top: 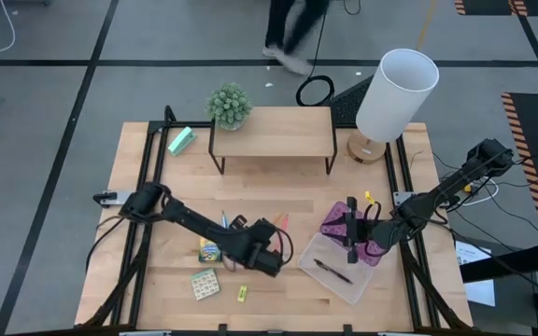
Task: Pack school essentials
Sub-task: Put the orange pencil into the purple supply box
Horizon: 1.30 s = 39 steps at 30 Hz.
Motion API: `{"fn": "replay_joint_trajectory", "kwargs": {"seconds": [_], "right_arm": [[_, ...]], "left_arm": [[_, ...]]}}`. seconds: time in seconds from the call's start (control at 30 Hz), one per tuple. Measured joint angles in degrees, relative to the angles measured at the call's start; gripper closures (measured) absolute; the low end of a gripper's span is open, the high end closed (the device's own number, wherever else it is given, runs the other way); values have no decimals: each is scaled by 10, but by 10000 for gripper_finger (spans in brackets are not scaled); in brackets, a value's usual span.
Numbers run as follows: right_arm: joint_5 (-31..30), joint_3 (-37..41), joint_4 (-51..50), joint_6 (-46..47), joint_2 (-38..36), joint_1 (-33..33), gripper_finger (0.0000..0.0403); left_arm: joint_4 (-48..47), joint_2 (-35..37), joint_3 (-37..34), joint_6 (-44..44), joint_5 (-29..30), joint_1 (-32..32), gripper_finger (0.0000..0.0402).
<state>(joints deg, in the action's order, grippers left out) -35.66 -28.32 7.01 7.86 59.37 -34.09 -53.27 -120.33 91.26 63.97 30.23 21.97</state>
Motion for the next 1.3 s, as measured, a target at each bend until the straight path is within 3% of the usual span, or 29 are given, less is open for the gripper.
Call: {"fn": "replay_joint_trajectory", "kwargs": {"seconds": [0.5, 0.93, 1.3], "right_arm": [[0, 0, 9, -11, 0, 0, 291], [-1, 0, 55, -70, 0, 0, 288], [-3, -11, 104, -124, 0, 29, 223]], "left_arm": [[9, 100, 1, -179, 28, -24, 376], [42, 144, 1, -355, -11, -51, 376], [65, 144, 1, -477, -49, -62, 376]]}}
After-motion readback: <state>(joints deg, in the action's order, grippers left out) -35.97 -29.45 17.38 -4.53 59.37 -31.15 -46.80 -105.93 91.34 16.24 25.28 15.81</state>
